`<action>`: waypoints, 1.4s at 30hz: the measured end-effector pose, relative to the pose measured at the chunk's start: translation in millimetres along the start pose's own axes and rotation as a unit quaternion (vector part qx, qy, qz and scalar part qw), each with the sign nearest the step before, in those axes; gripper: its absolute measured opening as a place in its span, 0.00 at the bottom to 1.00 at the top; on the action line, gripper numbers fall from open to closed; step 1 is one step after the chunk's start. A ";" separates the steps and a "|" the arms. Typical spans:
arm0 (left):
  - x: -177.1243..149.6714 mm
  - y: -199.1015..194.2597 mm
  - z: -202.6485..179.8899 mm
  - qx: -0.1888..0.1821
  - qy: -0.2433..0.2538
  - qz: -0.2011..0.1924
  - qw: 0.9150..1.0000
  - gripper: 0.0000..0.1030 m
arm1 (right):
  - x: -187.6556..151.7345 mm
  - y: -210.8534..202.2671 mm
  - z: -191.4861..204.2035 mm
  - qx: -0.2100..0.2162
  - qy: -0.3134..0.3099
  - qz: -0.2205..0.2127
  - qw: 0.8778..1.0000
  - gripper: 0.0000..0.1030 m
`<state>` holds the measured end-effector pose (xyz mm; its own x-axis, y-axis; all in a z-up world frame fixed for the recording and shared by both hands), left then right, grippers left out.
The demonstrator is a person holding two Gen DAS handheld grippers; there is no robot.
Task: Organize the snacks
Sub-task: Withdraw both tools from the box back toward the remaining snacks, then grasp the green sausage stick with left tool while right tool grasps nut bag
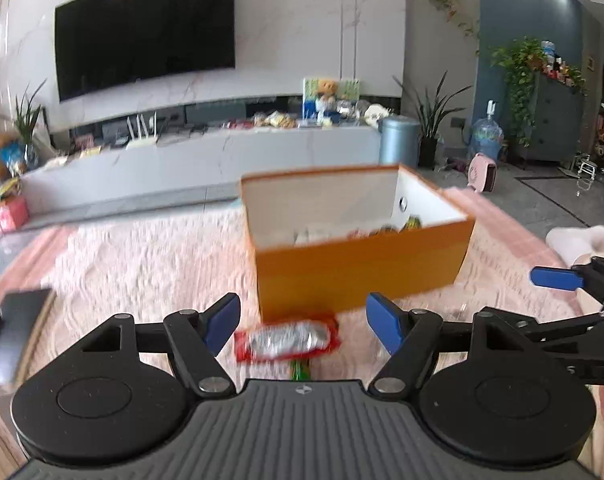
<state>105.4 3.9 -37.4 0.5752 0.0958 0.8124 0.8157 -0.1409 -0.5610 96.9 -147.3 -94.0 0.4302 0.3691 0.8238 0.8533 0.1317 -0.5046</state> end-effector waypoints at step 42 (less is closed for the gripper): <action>-78.4 106.5 18.1 0.038 0.006 0.105 0.994 0.56 | -77.8 101.5 -1.8 0.001 0.103 0.084 0.991 0.49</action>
<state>148.3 -0.9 -163.7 0.7322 0.0603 0.6784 0.6810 -0.0819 -0.7277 150.6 -164.2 -208.8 0.6175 0.1899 0.7633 0.7639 0.0866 -0.6395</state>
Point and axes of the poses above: each gripper's, at about its wrist camera, not at the fingertips, and y roughly the way its jaws point, z to its left, x to its top, the point moved 8 cm from there along y, roughly the way its jaws point, and after that the axes turned 12 degrees about -y, right-handed, at the moved point
